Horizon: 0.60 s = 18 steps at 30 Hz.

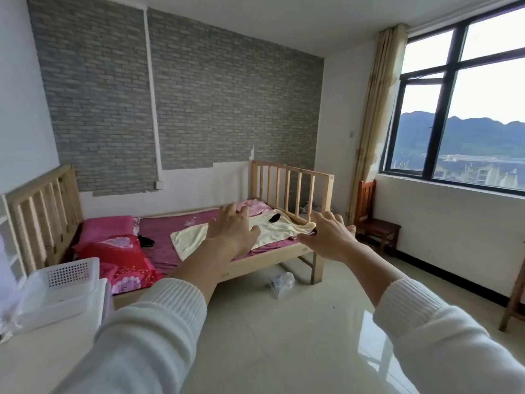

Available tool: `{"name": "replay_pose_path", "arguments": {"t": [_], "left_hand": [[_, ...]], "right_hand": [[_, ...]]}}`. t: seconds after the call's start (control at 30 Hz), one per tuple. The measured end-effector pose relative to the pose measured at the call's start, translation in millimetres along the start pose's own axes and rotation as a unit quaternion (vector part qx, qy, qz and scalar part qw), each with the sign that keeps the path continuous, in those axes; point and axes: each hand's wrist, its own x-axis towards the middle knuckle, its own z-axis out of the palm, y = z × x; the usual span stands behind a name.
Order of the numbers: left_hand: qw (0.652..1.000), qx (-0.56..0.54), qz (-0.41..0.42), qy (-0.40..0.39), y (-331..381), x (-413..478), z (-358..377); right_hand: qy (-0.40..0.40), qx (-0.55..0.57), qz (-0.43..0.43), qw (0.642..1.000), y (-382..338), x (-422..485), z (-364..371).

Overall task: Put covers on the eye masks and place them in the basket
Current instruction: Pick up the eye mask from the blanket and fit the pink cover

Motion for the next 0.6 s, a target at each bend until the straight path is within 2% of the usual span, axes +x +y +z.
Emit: {"name": "replay_pose_path", "arguments": {"t": [0.2, 0.6], "left_hand": [[1.0, 0.012, 0.002, -0.013, 4, 83, 50], [1.0, 0.013, 0.002, -0.017, 27, 327, 146]], "right_hand": [[0.011, -0.004, -0.003, 1.0, 33, 85, 29], [0.019, 0.002, 0.004, 1.0, 123, 322, 82]]}}
